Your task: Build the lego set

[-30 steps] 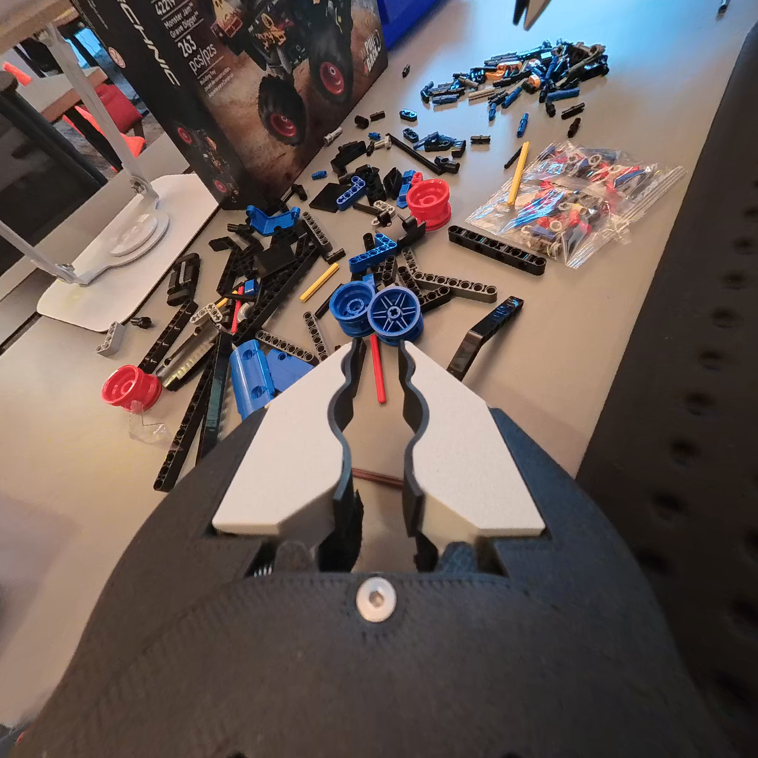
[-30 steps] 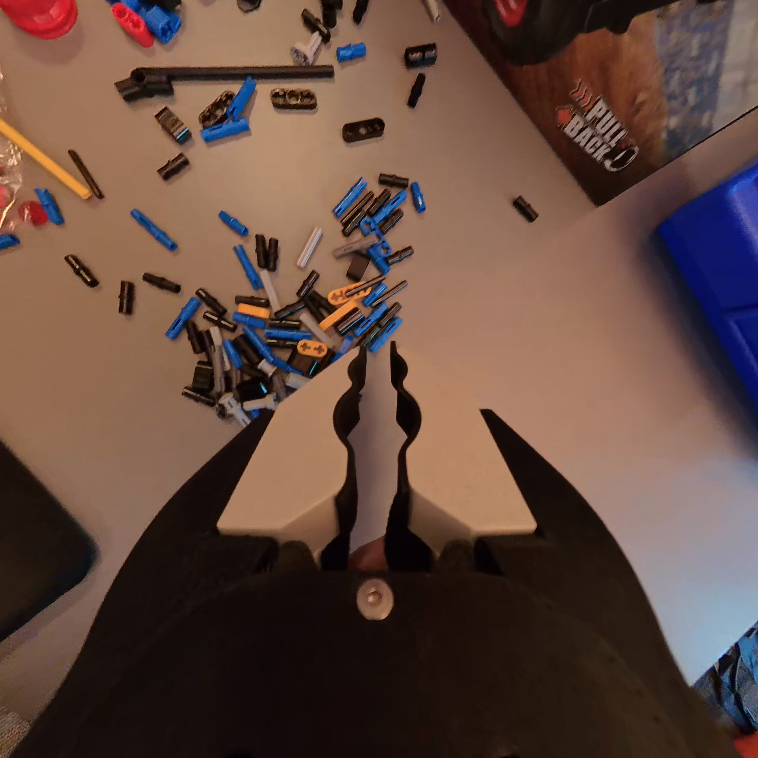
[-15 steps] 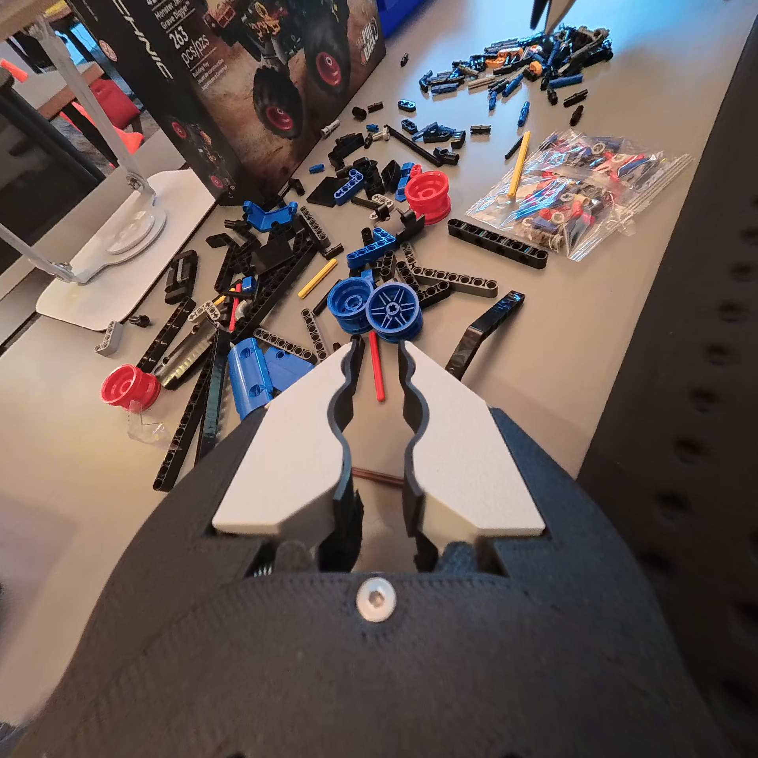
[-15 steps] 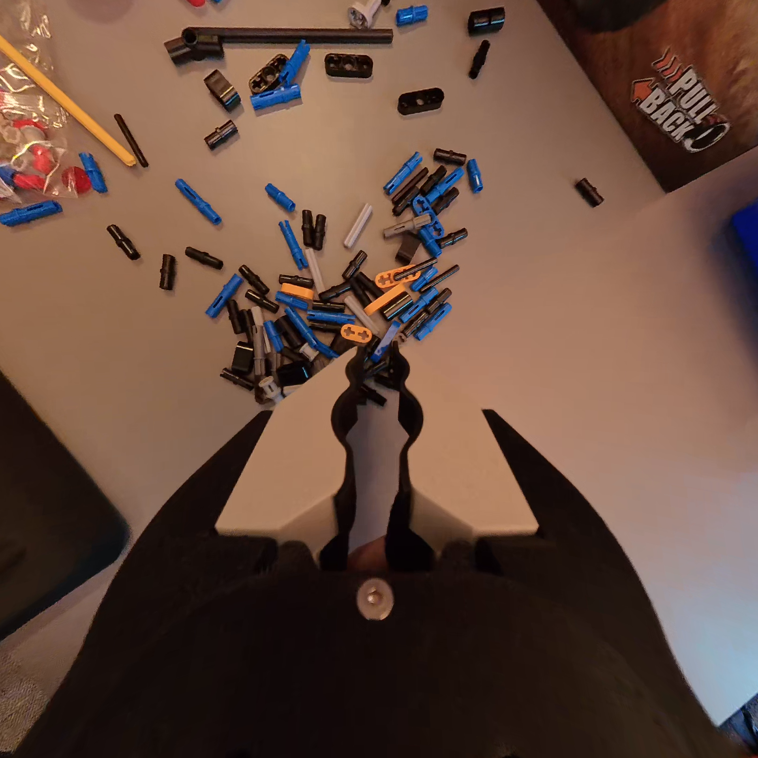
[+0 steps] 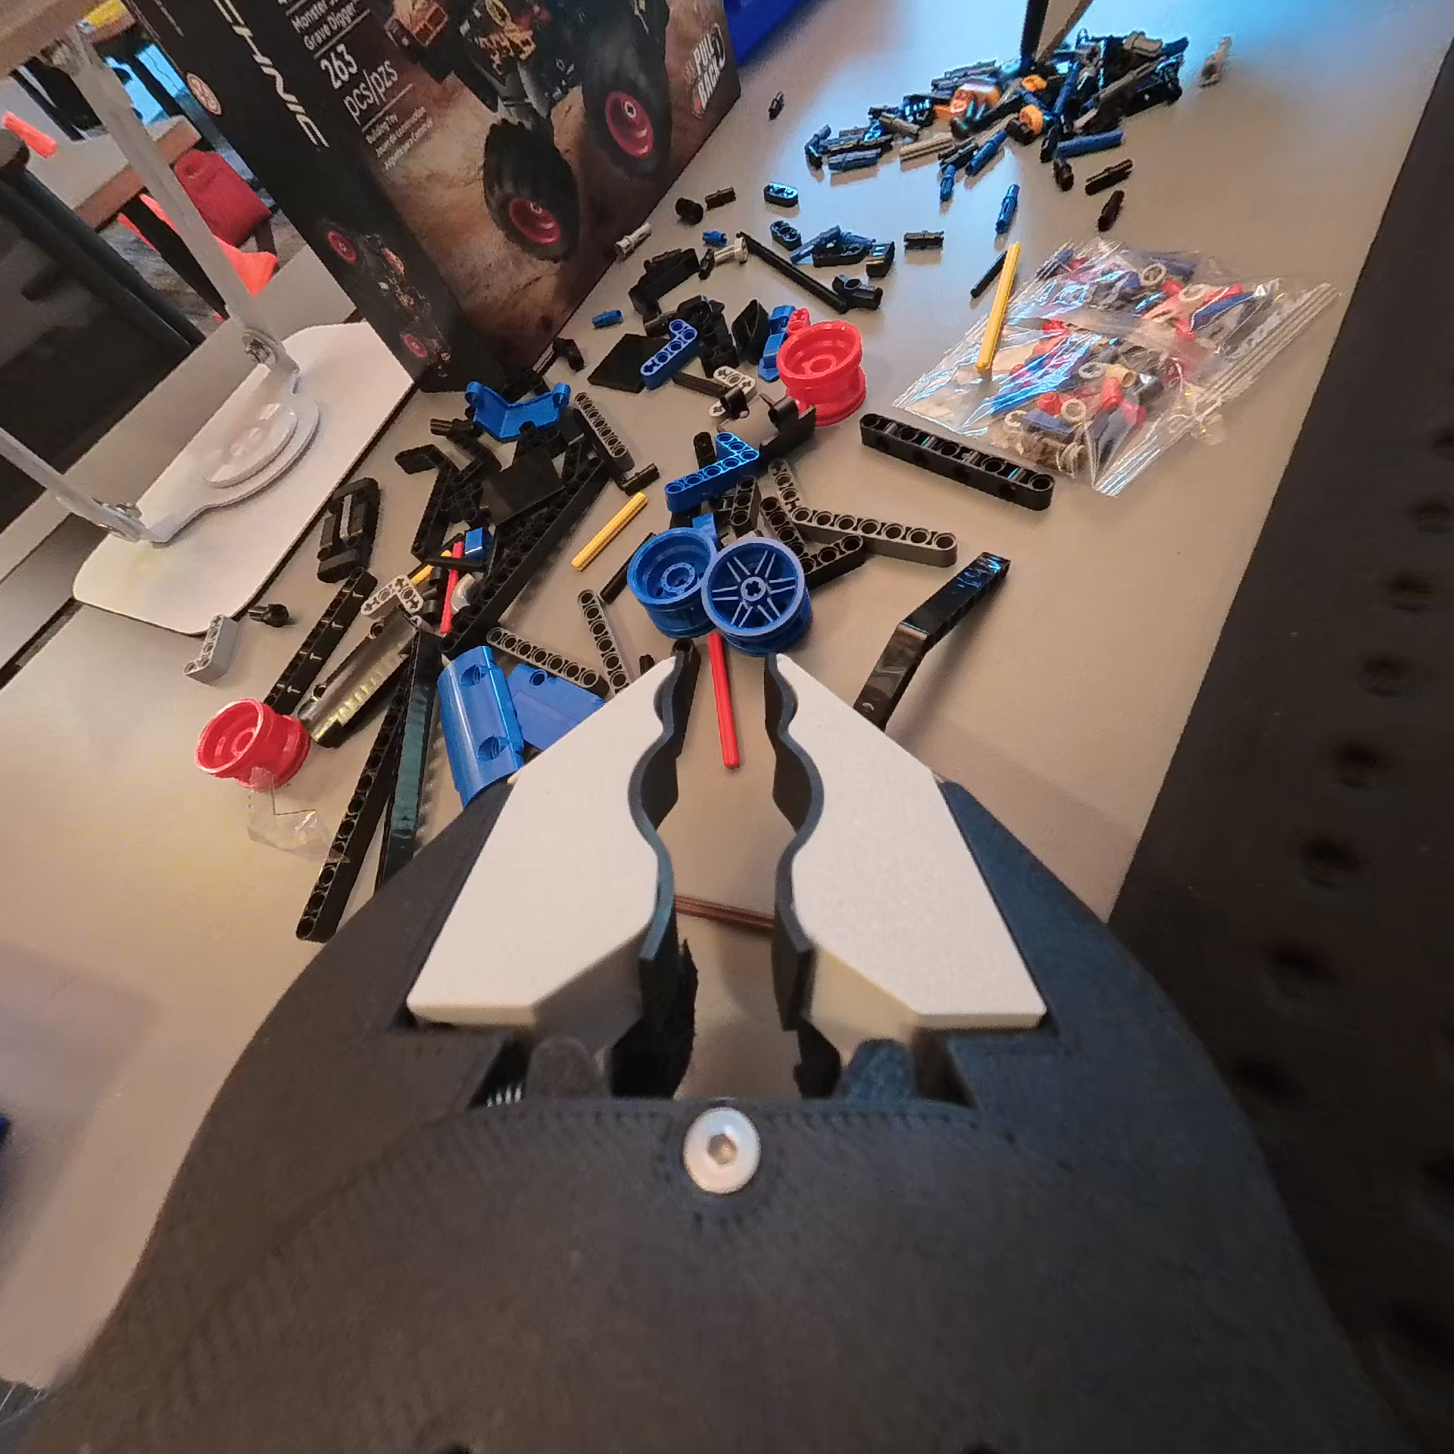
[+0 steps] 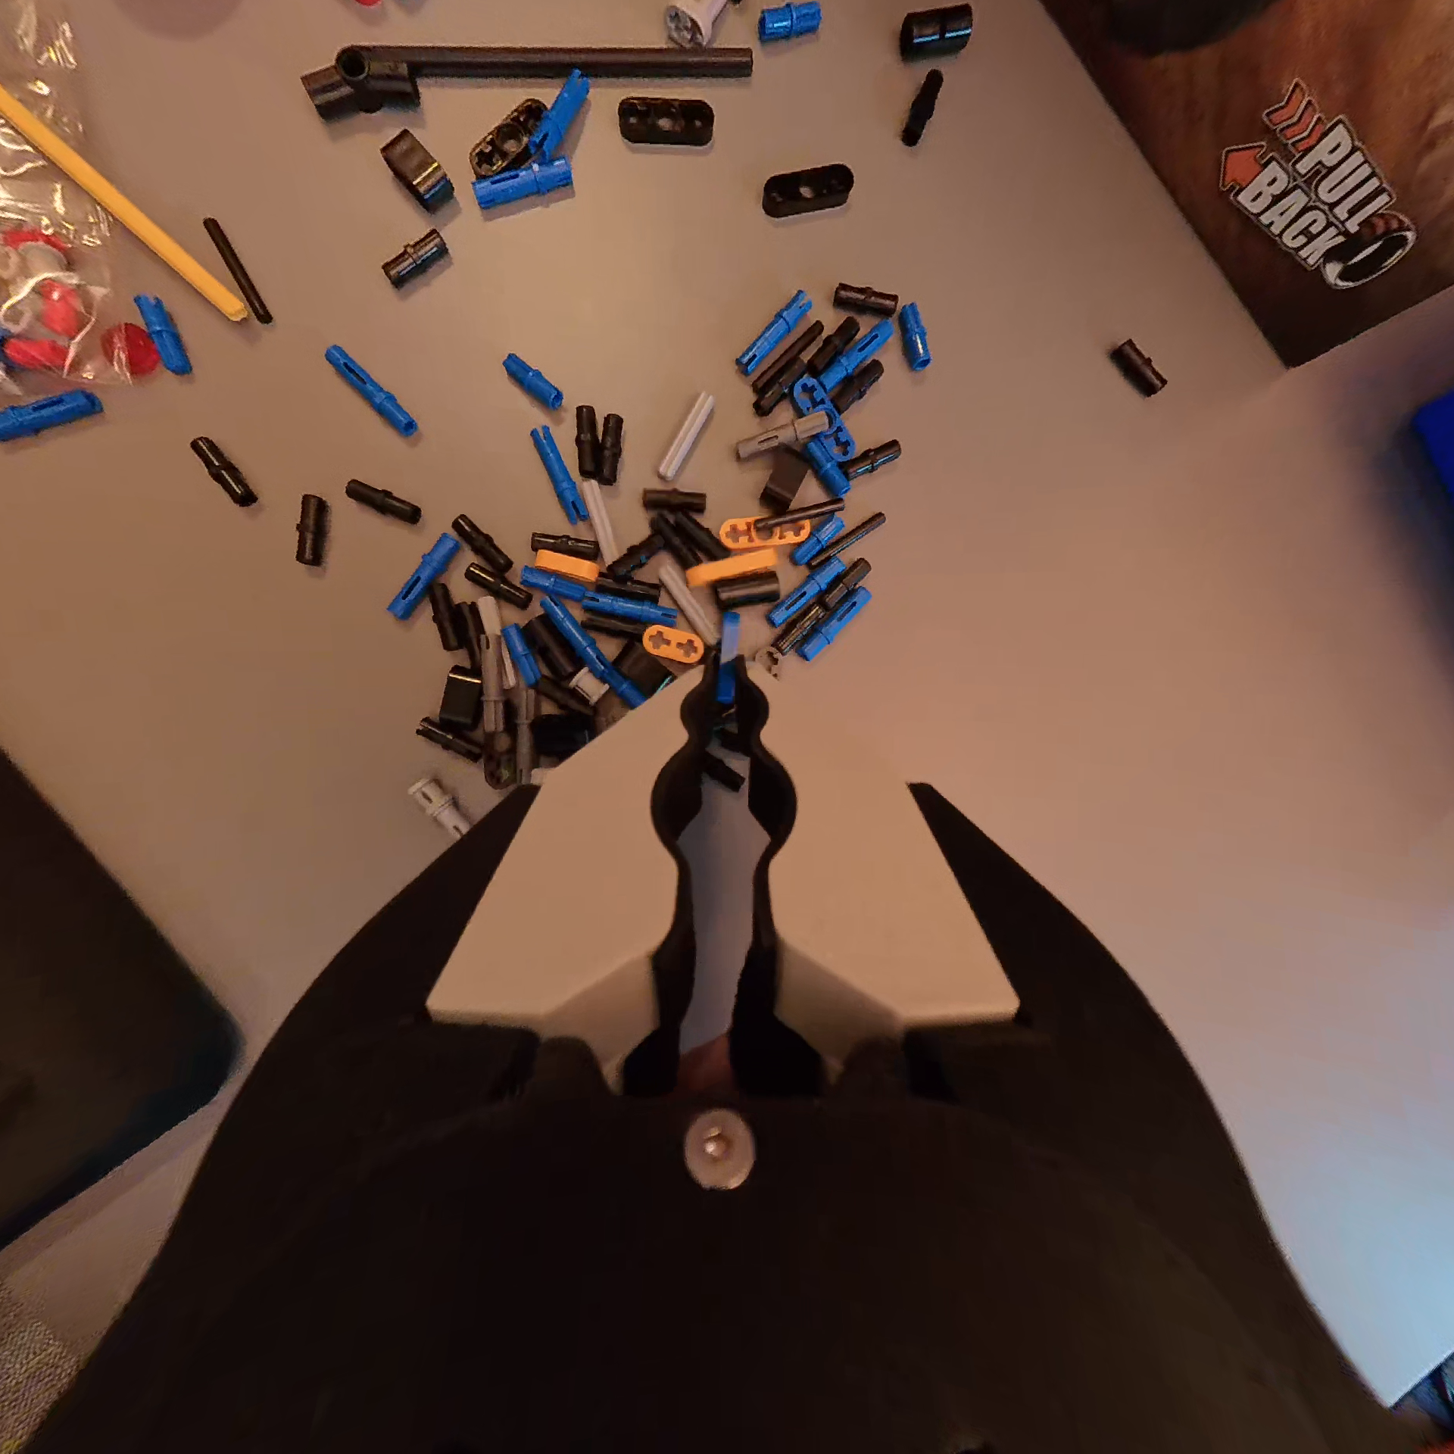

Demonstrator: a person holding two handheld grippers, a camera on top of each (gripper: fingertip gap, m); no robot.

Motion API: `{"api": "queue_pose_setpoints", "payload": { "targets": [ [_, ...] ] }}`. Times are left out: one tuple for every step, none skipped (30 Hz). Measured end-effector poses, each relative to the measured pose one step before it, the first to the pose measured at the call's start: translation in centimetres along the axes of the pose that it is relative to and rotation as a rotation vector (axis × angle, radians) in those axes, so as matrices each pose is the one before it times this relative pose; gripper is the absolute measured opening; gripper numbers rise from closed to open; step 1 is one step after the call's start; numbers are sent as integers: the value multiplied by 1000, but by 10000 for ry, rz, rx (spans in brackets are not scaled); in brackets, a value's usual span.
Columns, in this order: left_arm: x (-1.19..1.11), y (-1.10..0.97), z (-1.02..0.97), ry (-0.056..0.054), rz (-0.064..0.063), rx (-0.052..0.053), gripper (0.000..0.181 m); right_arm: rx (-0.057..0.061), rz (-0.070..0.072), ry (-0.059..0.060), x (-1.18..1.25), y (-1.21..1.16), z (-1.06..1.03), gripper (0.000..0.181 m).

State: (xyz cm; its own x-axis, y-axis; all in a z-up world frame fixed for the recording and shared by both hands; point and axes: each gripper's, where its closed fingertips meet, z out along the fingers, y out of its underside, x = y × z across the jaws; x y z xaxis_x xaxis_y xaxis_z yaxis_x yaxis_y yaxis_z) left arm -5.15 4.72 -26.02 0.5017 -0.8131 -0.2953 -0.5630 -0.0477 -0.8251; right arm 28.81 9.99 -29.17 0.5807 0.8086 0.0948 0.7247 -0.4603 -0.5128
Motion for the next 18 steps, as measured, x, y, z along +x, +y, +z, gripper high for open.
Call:
{"api": "queue_pose_setpoints", "payload": {
  "targets": [
    [3, 15, 1, 2, 4, -5, 17, 8, -16, -4, -22, -16, 6, 1],
    [1, -9, 8, -2, 2, 2, 17, 7, -19, 1, -21, -11, 2, 1],
    [-11, -11, -7, -2, 0, 6, 17, -2, -7, 12, -6, -8, -10, 1],
    [3, -2, 1, 1, -2, 2, 17, 1, -5, 6, 0, -9, -8, 1],
    [-7, -2, 7, -1, -3, 1, 17, 5, -15, 4, -32, -21, -17, 1],
    [-18, -14, -11, -11, 3, 8, 17, 12, -21, 21, -2, -40, -30, 1],
    [-14, -14, -6, -4, 0, 8, 17, 19, -11, 24, 2, -49, -37, 1],
    [-4, -1, 1, -4, -2, 1, 17, 20, -5, 19, -15, -50, -49, 1],
    [-16, -22, -7, -10, 2, 14, 16, 23, -22, 27, -25, -74, -51, 1],
    [-19, -26, -3, -2, -4, 11, 16, 29, -32, 29, -15, -81, -72, 1],
    [-24, 22, 15, -4, -4, -10, 16, 34, -19, 31, -17, -70, -79, 0],
    [-7, 16, 6, -1, 0, -6, 17, 44, -3, 44, 35, -90, -98, 0],
    [-32, -19, 0, -18, 7, 7, 16, 50, 6, 47, 45, -79, -117, 0],
    [-33, -27, -17, -18, 0, 16, 16, 56, 10, 39, 51, -83, -125, 0],
    [-26, -16, -3, -8, -10, 13, 16, 52, 13, 32, 33, -80, -115, 0],
    [-21, -12, -1, -8, -9, 6, 16, 41, 8, 29, 27, -73, -119, 1],
    [-4, -26, -18, 1, -4, 15, 16, 29, 1, 18, -13, -58, -95, 0],
    [6, -24, -2, 3, 4, 12, 16, 22, -8, 14, -42, -43, -84, 1]
  ]
}}
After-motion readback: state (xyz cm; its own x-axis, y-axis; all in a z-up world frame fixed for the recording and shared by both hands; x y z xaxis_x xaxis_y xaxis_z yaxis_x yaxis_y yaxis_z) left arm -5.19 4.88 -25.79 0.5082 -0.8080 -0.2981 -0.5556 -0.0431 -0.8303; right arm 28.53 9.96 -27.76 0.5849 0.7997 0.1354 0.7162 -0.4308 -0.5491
